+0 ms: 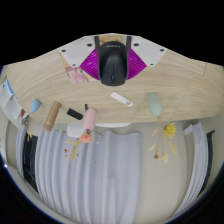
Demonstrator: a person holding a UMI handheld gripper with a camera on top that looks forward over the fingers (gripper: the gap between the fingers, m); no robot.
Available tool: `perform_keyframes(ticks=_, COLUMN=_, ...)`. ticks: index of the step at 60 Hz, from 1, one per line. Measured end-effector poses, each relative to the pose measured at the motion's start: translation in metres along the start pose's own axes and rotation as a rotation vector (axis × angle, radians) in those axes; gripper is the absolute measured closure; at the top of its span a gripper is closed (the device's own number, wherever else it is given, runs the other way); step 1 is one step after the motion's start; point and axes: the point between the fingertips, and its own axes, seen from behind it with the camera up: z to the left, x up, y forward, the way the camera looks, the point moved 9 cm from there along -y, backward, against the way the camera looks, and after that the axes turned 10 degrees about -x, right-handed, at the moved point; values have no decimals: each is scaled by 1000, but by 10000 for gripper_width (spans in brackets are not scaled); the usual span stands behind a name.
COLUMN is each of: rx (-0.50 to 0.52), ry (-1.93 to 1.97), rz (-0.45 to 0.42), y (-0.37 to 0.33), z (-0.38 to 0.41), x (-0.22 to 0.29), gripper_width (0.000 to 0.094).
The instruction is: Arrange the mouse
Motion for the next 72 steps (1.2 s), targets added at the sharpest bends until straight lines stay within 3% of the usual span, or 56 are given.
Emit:
perform_keyframes(ticks=7, rx=-46, ry=29, rz=51, y=59, z=-51, x=-12, gripper_width=587)
perform_keyframes(ticks=15, rx=-4, ry=-7, rz=147, y=111, z=-70, x=-58, gripper_width=587)
perform_keyframes(ticks=26, rx=19, ry=-7, rz=200, y=135, z=-73, x=-101, gripper_width=582)
perform_keyframes(ticks=29, rx=22, ry=-2, rz=175, y=135, z=-72, x=-101, gripper_width=571)
perform_keyframes(ticks=37, rx=29, ry=-30, rz=160, y=136, z=-72, x=-102, gripper_width=415)
perform_keyframes(ticks=41, rx=-14, ry=-56, rz=154, y=133, z=-78, x=-99, gripper_width=136)
perform_keyframes(ticks=43, rx=-21, ry=-67, rz=149, y=128, z=-80, x=-96, gripper_width=62)
perform_keyframes(ticks=57, rx=42, ry=-65, rz=65, y=16, z=-64, x=-73, gripper_width=82)
perform_keyframes(ticks=72, rx=65, ry=-30, rz=104, y=-125, z=-49, x=-125, gripper_width=79)
